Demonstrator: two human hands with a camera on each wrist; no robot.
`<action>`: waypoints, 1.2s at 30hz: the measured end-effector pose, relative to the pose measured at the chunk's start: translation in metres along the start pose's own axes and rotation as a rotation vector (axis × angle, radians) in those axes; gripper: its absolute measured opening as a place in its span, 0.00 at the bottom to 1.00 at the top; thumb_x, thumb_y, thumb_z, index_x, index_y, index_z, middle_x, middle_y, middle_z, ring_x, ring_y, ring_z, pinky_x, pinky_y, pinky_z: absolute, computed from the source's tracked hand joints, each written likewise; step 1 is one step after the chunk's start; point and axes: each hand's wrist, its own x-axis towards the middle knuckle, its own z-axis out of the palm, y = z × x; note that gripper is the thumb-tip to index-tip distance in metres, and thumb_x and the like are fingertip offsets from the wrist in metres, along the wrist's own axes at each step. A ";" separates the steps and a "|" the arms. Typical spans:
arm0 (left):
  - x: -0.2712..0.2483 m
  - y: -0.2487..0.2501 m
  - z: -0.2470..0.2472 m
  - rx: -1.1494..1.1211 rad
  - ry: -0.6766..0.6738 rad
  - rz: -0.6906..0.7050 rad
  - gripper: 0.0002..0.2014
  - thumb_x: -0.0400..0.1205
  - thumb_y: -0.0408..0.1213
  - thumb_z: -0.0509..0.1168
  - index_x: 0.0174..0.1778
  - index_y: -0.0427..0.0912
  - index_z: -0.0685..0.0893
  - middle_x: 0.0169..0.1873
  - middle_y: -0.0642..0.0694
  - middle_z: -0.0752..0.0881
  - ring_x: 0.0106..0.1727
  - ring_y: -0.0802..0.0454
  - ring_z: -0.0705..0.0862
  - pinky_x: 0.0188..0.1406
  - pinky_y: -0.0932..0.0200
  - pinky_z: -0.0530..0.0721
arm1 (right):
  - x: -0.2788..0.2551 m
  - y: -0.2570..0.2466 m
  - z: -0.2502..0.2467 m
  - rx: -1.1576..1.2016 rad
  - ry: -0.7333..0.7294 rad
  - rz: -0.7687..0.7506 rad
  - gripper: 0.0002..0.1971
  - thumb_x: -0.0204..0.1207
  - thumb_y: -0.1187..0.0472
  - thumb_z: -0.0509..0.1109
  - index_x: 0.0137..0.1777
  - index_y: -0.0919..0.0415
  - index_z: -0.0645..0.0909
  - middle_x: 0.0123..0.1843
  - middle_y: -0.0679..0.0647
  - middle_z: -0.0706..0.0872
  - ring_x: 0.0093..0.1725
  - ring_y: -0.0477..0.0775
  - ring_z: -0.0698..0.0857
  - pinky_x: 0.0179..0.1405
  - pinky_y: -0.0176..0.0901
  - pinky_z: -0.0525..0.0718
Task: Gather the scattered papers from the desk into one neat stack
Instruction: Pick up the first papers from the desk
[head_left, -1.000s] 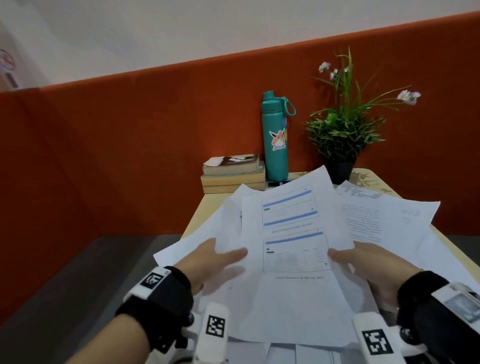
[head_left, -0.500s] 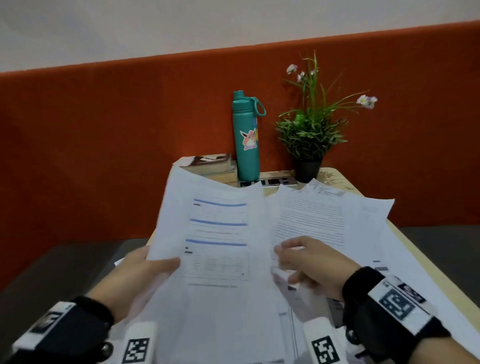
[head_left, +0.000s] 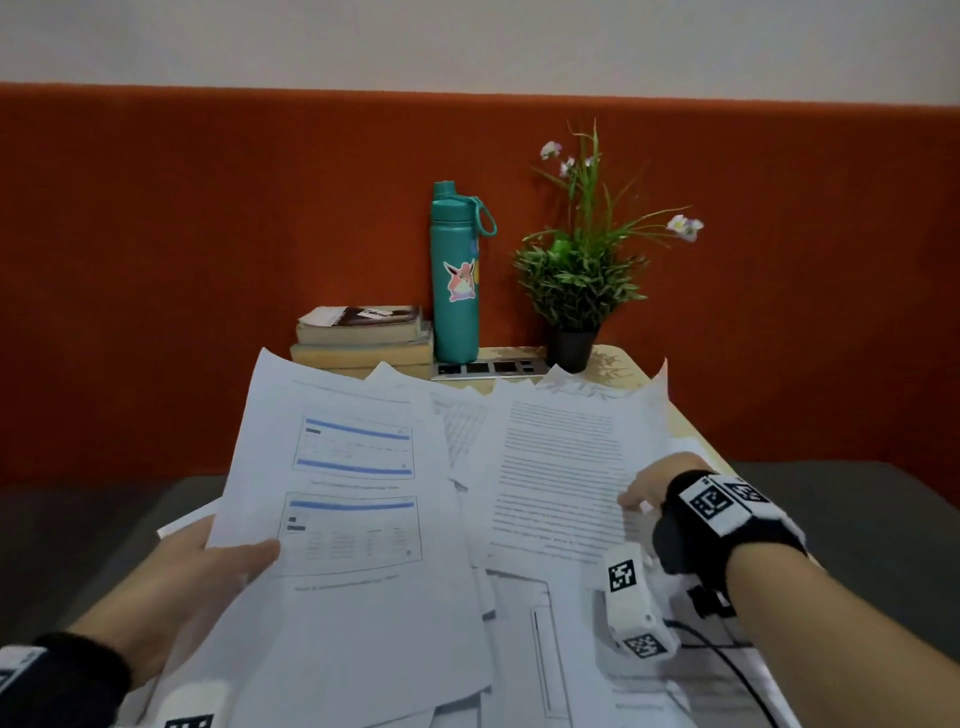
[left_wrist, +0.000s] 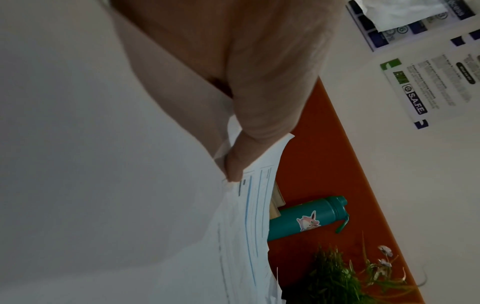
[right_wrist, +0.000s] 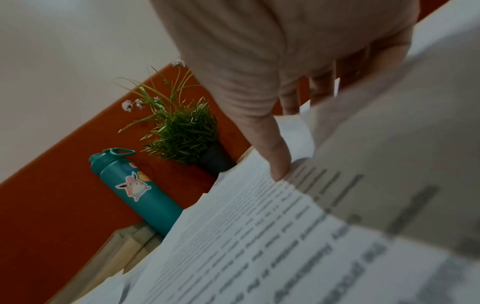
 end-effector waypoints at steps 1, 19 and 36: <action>-0.001 0.000 0.000 -0.001 0.006 -0.001 0.13 0.81 0.26 0.64 0.59 0.41 0.84 0.50 0.37 0.93 0.52 0.32 0.90 0.58 0.35 0.84 | -0.034 -0.008 -0.004 -0.033 0.009 0.014 0.39 0.34 0.44 0.88 0.48 0.62 0.87 0.49 0.60 0.89 0.56 0.66 0.87 0.59 0.57 0.84; -0.017 0.026 0.007 0.010 -0.051 0.135 0.15 0.84 0.26 0.60 0.61 0.48 0.81 0.50 0.52 0.91 0.53 0.52 0.87 0.45 0.58 0.83 | -0.140 0.010 -0.071 0.808 0.158 -0.470 0.14 0.84 0.62 0.65 0.67 0.63 0.81 0.55 0.59 0.90 0.57 0.64 0.89 0.58 0.57 0.84; -0.026 0.055 0.050 0.030 -0.140 0.146 0.11 0.82 0.29 0.65 0.50 0.53 0.81 0.59 0.51 0.88 0.42 0.61 0.90 0.40 0.62 0.85 | -0.169 -0.066 0.054 0.436 -0.175 -0.560 0.17 0.84 0.55 0.64 0.69 0.59 0.80 0.66 0.57 0.87 0.63 0.61 0.85 0.66 0.56 0.82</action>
